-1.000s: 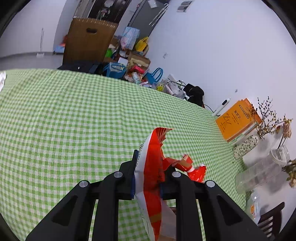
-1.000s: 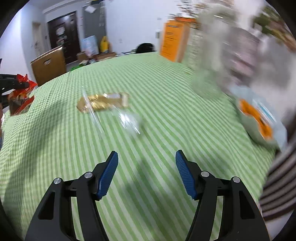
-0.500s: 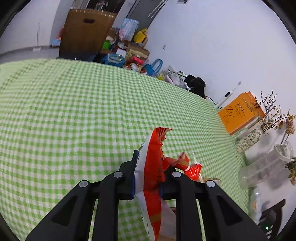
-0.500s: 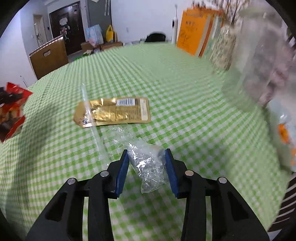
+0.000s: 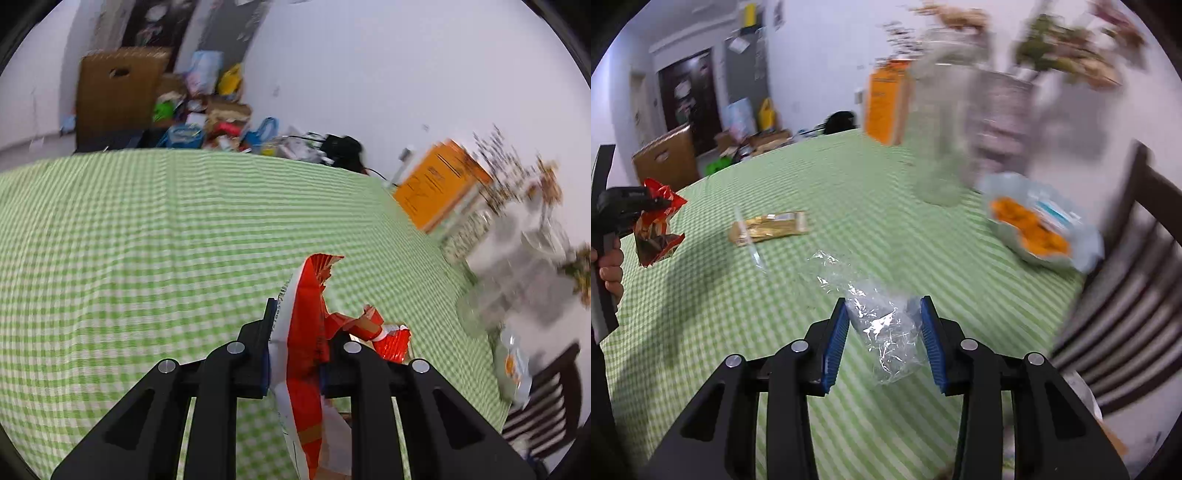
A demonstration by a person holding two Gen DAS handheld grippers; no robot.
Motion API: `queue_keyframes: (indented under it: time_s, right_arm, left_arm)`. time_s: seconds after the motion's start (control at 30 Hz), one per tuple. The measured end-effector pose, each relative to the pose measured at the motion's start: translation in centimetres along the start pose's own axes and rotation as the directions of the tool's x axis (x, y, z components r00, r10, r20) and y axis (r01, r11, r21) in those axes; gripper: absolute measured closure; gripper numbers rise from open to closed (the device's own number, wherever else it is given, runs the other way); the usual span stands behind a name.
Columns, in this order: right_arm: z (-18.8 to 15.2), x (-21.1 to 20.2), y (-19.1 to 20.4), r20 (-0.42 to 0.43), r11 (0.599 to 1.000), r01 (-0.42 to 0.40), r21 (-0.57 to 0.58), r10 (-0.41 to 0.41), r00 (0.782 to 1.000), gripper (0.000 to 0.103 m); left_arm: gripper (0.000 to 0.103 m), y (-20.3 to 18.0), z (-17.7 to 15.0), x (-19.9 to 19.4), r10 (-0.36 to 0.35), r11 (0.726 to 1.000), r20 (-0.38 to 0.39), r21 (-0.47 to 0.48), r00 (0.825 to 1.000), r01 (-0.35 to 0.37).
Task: Collect trash
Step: 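Carry the snack packet and clear wrapper with both tools to the box, then open both tools to drop the snack packet and clear wrapper into the box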
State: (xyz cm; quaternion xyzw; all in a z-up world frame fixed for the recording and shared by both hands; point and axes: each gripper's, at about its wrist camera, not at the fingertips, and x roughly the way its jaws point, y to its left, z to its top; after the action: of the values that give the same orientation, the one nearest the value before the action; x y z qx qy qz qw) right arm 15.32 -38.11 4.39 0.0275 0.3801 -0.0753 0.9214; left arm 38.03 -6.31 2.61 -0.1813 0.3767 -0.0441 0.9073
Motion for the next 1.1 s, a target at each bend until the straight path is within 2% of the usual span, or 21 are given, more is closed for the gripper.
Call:
queue_keyframes:
  time_s: [0.2,0.4,0.47,0.57,0.63,0.7,0.77,0.8,0.87,0.97,1.1]
  right_arm:
    - [-5.0,-5.1,-7.5,-0.019,0.987,0.108,0.119,-0.106,0.994,0.064]
    - [-11.8,-9.0,-13.8,-0.091,0.965,0.169,0.203,-0.153,0.984,0.064]
    - [-15.1,-9.5,-16.1,-0.143,0.949,0.188,0.252,-0.155,0.977,0.063]
    - [-19.2,-9.4,-18.4,-0.219,0.924,0.216,0.315,-0.151,0.964,0.063]
    - [-21.8,-8.8,-19.3,-0.252,0.904,0.208,0.373,-0.117,0.961,0.063]
    - [-23.6,-8.0,-19.8,-0.270,0.890,0.189,0.414,-0.079,0.960,0.062]
    - [-24.6,-7.0,-19.9,-0.282,0.888,0.179,0.424,-0.059,0.958,0.058]
    - [-25.0,-6.2,-20.0,-0.294,0.885,0.175,0.432,-0.045,0.955,0.045]
    - [-25.3,-5.3,-20.0,-0.305,0.880,0.177,0.440,-0.039,0.952,0.036]
    - [-25.3,-5.3,-20.7,-0.274,0.875,0.147,0.460,-0.018,0.962,0.033]
    - [-25.5,-7.3,-23.6,-0.230,0.838,0.180,0.516,-0.067,0.971,0.032]
  left_arm:
    - [0.088,-6.6,-2.9,-1.0,-0.100,0.986,-0.041,0.129,0.994,0.105]
    - [0.088,-11.2,-6.1,-2.3,-0.183,0.957,-0.089,0.210,0.979,0.198]
    - [0.088,-13.0,-7.6,-3.0,-0.222,0.940,-0.118,0.238,0.968,0.245]
    - [0.088,-16.5,-10.5,-4.9,-0.287,0.889,-0.139,0.329,0.948,0.318]
    - [0.087,-18.8,-12.9,-6.0,-0.319,0.851,-0.176,0.380,0.931,0.363]
    - [0.087,-20.3,-14.6,-6.4,-0.327,0.827,-0.206,0.410,0.922,0.385]
    - [0.087,-22.0,-16.8,-6.8,-0.329,0.799,-0.240,0.445,0.913,0.404]
    - [0.087,-23.0,-18.0,-7.1,-0.327,0.783,-0.253,0.466,0.910,0.411]
    - [0.087,-24.2,-19.6,-7.5,-0.323,0.765,-0.274,0.488,0.906,0.421]
    - [0.087,-25.8,-22.1,-7.8,-0.322,0.741,-0.322,0.500,0.890,0.448]
    - [0.087,-28.1,-25.2,-8.3,-0.323,0.716,-0.379,0.502,0.867,0.486]
